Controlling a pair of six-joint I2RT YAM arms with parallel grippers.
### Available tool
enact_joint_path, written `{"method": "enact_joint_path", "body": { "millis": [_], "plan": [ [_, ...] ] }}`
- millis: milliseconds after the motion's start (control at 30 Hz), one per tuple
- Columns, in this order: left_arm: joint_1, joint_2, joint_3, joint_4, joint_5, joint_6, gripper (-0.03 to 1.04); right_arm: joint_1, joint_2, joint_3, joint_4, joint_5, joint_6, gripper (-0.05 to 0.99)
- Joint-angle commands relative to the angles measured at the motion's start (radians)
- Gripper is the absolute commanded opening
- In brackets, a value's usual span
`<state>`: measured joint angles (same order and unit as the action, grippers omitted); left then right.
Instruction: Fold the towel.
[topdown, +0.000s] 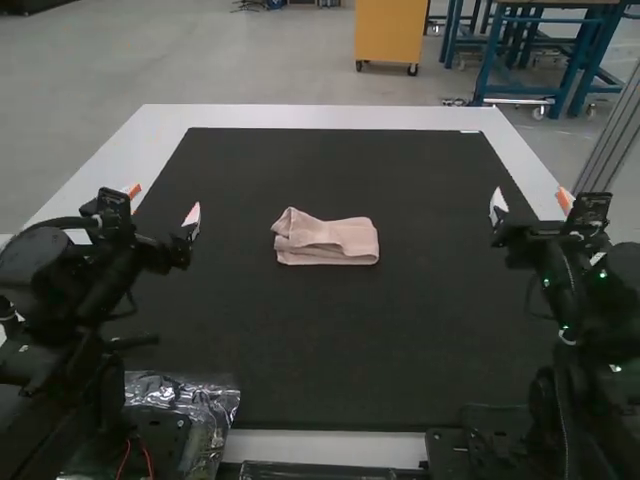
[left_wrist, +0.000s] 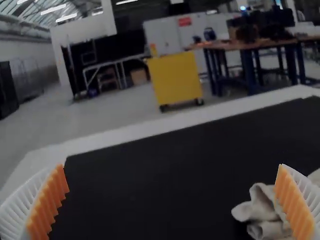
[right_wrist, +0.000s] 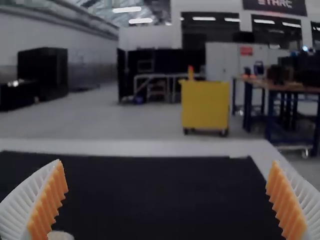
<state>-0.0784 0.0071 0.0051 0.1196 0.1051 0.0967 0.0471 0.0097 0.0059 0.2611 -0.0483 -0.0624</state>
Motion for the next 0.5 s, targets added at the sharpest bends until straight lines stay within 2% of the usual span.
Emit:
{"method": "enact_joint_path", "body": {
  "millis": [0, 67, 100, 200, 233, 267, 300, 367, 467],
  "plan": [
    [0.005, -0.007, -0.005, -0.066, -0.024, 0.014, 0.97, -0.015, -0.008, -0.006, -0.105, 0.065, -0.077, 0.92],
    [0.006, -0.007, -0.005, -0.100, -0.024, 0.014, 0.97, -0.015, -0.008, -0.006, -0.232, 0.067, -0.093, 0.92],
    [0.009, -0.007, -0.007, -0.109, -0.024, 0.012, 0.97, -0.015, -0.008, -0.006, -0.261, 0.067, -0.102, 0.92],
    [0.011, -0.007, -0.007, -0.112, -0.024, 0.009, 0.97, -0.015, -0.008, -0.006, -0.257, 0.065, -0.113, 0.92],
    [0.011, -0.007, -0.005, -0.110, -0.024, -0.020, 0.97, -0.015, -0.008, -0.006, -0.257, 0.061, -0.116, 0.92],
    [0.014, -0.007, -0.005, -0.110, -0.025, -0.081, 0.97, -0.015, -0.008, -0.006, -0.261, 0.054, -0.116, 0.92],
    [0.016, -0.007, -0.007, -0.113, -0.028, -0.121, 0.97, -0.013, -0.008, -0.006, -0.264, 0.039, -0.116, 0.92],
    [0.025, -0.007, -0.005, -0.115, -0.048, -0.140, 0.97, -0.013, -0.008, -0.006, -0.273, 0.002, -0.119, 0.92],
    [0.042, -0.007, -0.005, -0.115, -0.048, -0.141, 0.97, -0.012, -0.007, -0.006, -0.275, 0.002, -0.120, 0.92]
  ]
}}
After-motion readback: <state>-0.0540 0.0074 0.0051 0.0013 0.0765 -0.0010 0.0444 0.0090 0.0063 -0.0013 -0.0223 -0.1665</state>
